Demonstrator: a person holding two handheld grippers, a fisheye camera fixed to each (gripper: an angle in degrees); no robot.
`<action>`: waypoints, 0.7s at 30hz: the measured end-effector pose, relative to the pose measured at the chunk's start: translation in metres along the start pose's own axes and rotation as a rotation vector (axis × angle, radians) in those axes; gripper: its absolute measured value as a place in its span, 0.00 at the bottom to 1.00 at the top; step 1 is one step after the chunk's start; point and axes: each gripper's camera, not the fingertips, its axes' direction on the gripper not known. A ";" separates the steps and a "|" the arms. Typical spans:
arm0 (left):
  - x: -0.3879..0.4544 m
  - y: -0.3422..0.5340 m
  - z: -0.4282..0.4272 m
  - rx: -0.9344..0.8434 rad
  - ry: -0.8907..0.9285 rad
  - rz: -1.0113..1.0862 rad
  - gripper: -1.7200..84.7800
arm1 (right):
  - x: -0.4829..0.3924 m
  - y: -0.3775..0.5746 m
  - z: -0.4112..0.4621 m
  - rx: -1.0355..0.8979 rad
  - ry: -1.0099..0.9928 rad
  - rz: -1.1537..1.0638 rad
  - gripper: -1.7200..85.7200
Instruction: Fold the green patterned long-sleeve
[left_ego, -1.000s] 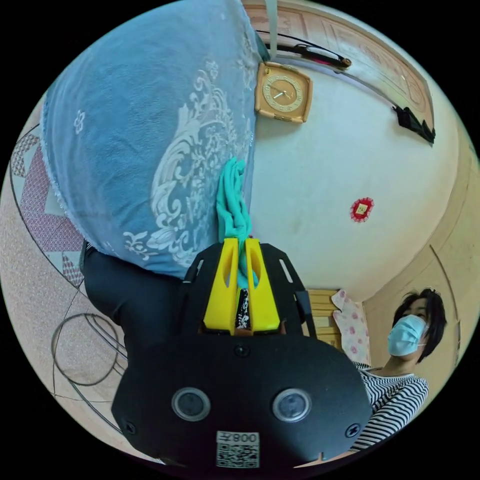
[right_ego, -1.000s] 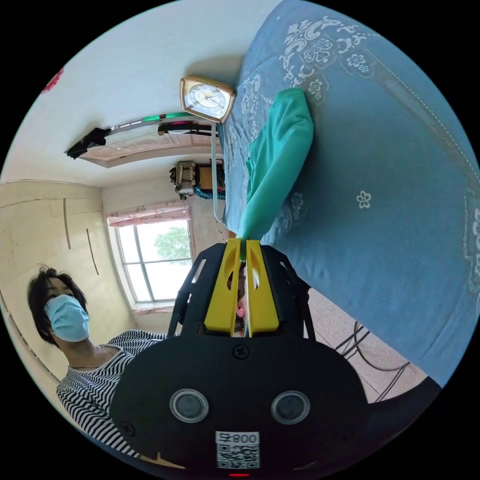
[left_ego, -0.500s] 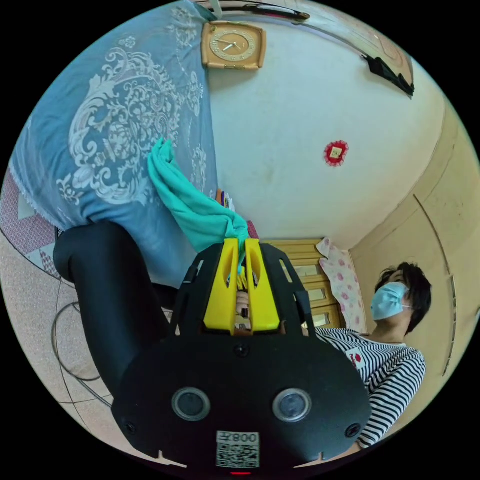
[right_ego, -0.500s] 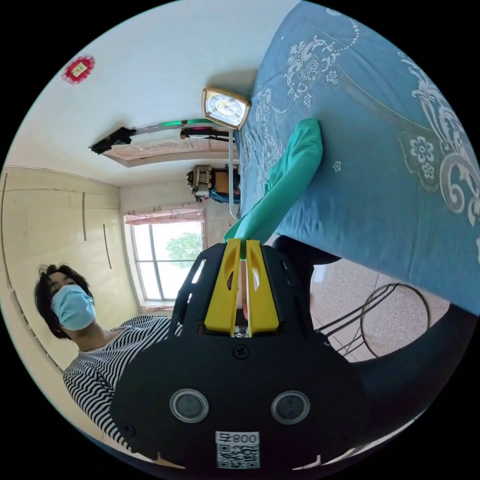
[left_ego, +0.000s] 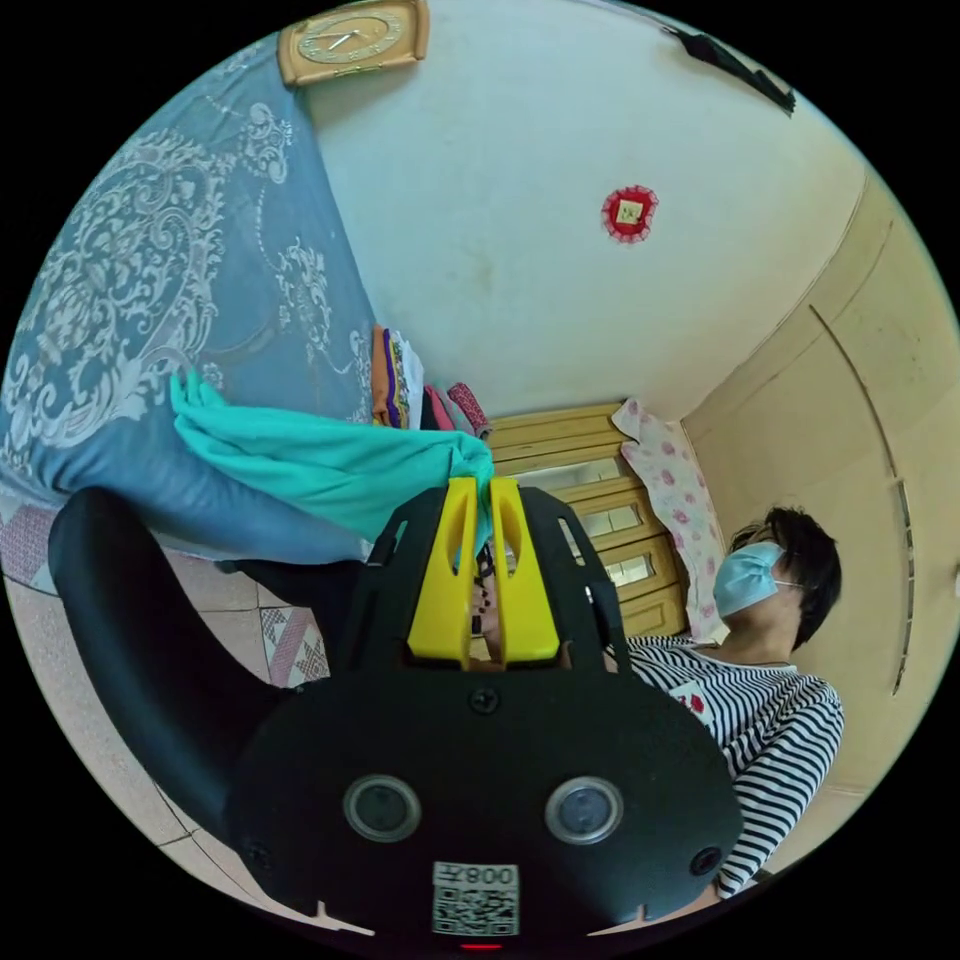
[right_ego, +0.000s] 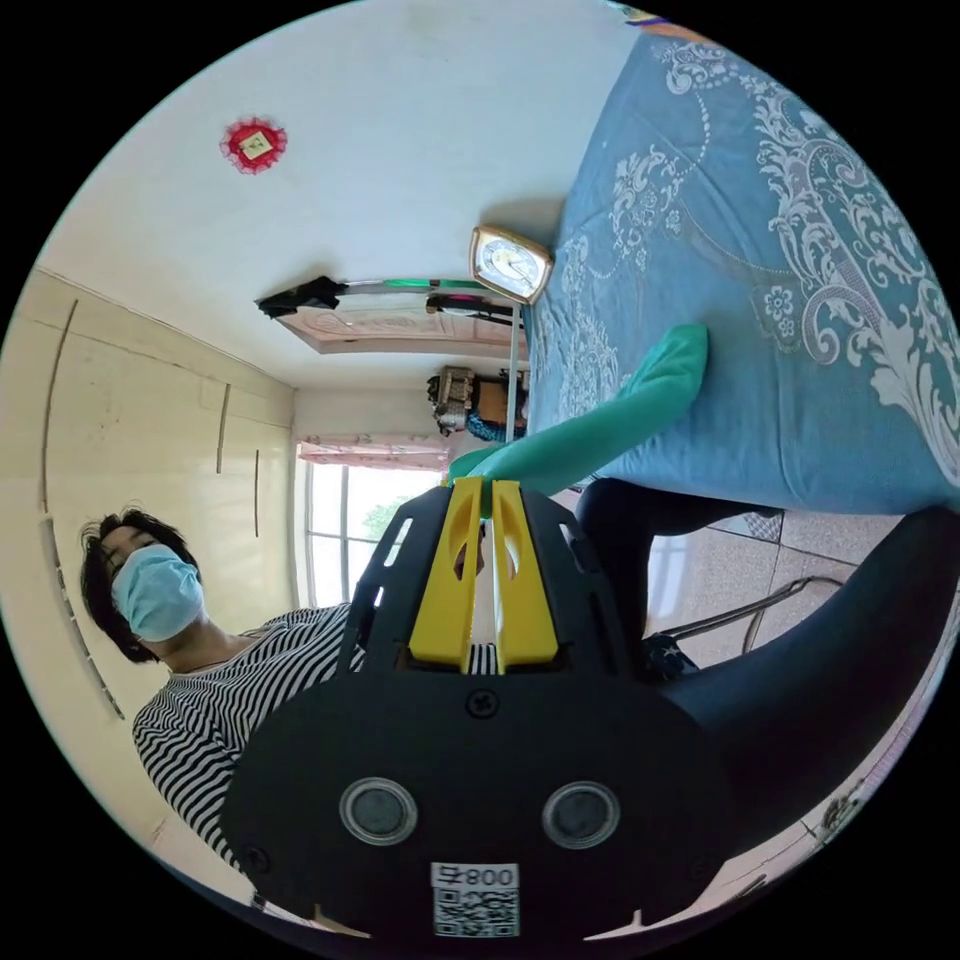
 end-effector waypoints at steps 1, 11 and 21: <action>0.014 -0.006 0.007 -0.005 0.006 0.011 0.05 | 0.003 -0.001 -0.015 0.008 -0.010 -0.013 0.04; 0.118 -0.084 0.096 -0.084 0.042 0.055 0.05 | 0.040 -0.039 -0.142 0.096 -0.039 -0.060 0.04; 0.218 -0.259 0.243 -0.140 -0.031 0.166 0.05 | 0.057 -0.231 -0.296 0.162 0.045 -0.160 0.03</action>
